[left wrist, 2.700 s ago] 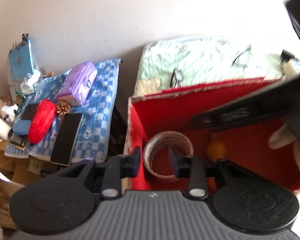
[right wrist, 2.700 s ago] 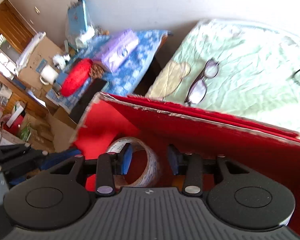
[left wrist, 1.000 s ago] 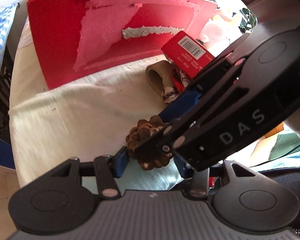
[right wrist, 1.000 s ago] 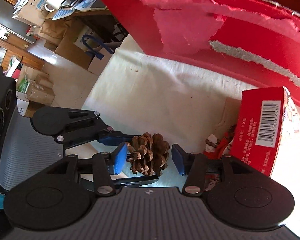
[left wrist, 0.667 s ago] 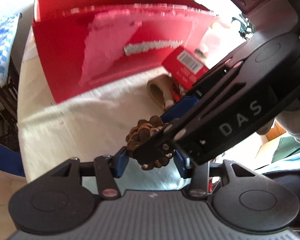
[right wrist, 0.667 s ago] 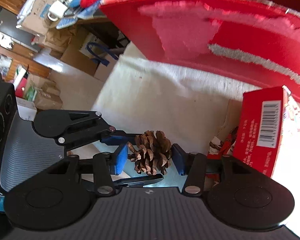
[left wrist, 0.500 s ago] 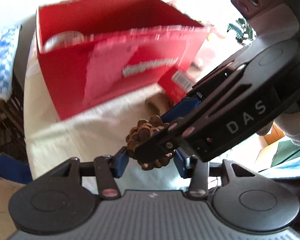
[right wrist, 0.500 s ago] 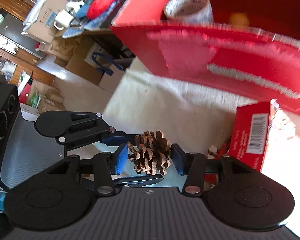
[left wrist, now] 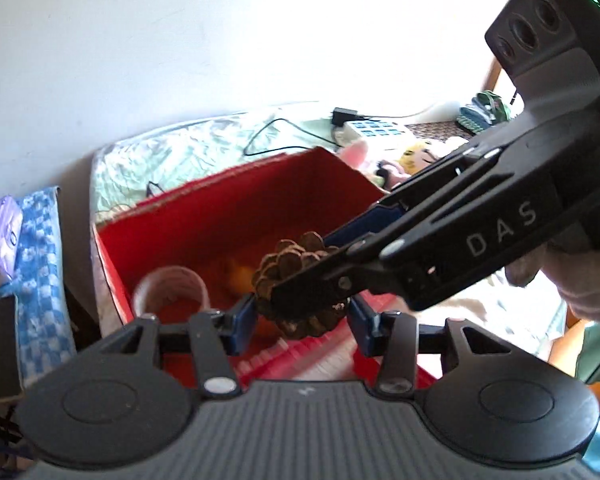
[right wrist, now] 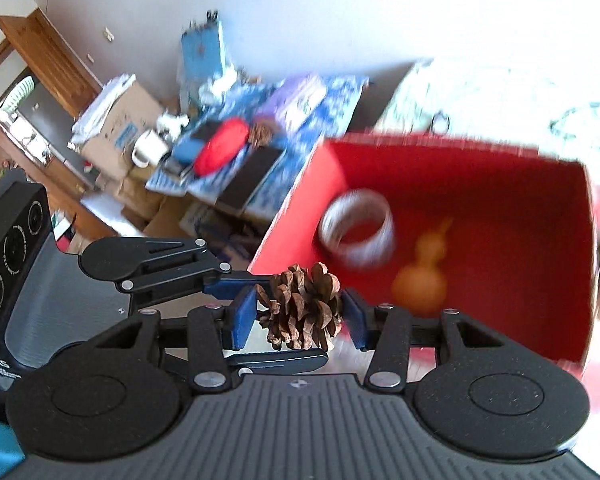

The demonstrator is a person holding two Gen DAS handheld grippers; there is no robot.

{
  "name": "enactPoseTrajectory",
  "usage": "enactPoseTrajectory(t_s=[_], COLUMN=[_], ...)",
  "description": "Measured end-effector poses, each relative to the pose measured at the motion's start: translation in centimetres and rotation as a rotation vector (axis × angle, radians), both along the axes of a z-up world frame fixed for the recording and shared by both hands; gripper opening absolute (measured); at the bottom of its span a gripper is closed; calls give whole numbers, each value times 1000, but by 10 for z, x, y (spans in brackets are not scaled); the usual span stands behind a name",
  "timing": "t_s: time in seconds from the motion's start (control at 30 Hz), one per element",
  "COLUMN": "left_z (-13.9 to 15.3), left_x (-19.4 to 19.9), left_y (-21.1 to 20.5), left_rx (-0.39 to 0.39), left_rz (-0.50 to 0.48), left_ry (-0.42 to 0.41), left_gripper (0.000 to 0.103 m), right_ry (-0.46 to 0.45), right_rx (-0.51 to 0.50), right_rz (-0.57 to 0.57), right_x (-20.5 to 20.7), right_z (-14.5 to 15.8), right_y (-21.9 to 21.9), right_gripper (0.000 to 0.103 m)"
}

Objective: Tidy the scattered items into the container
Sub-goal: 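Carry the pine cone with the right gripper into the box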

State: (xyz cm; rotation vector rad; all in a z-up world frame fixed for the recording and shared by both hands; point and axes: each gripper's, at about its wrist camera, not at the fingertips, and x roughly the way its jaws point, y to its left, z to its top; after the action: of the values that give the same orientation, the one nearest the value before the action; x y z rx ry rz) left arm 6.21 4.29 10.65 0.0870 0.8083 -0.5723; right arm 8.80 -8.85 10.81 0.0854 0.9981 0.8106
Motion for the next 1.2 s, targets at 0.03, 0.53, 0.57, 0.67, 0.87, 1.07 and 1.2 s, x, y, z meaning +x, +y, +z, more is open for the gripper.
enactPoseTrajectory(t_s=[0.03,0.53,0.57,0.67,0.87,1.07,1.2], left_z=[-2,-64,-66,-73,-80,-86,-91], left_x=[9,78,79,86,96,109,111], left_y=[1,-5,-6,-15,-18,-27,-29], left_rx=[3,167,178,231,256,288,303], left_rz=[7,98,100,104,137,149,153], left_ry=[11,274,292,323,373,443,470], left_gripper=[47,49,49,49,51,53,59], right_ry=[4,320,342,394,454,499,525], right_rx=[3,23,24,8,-11,-76,-80], right_rz=[-6,39,48,72,103,114,120], right_x=[9,101,103,110,120,129,131], right_z=[0,-76,-80,-90,-101,-116,-124], right_y=[2,14,13,15,19,20,18], right_gripper=[50,50,50,50,50,47,47])
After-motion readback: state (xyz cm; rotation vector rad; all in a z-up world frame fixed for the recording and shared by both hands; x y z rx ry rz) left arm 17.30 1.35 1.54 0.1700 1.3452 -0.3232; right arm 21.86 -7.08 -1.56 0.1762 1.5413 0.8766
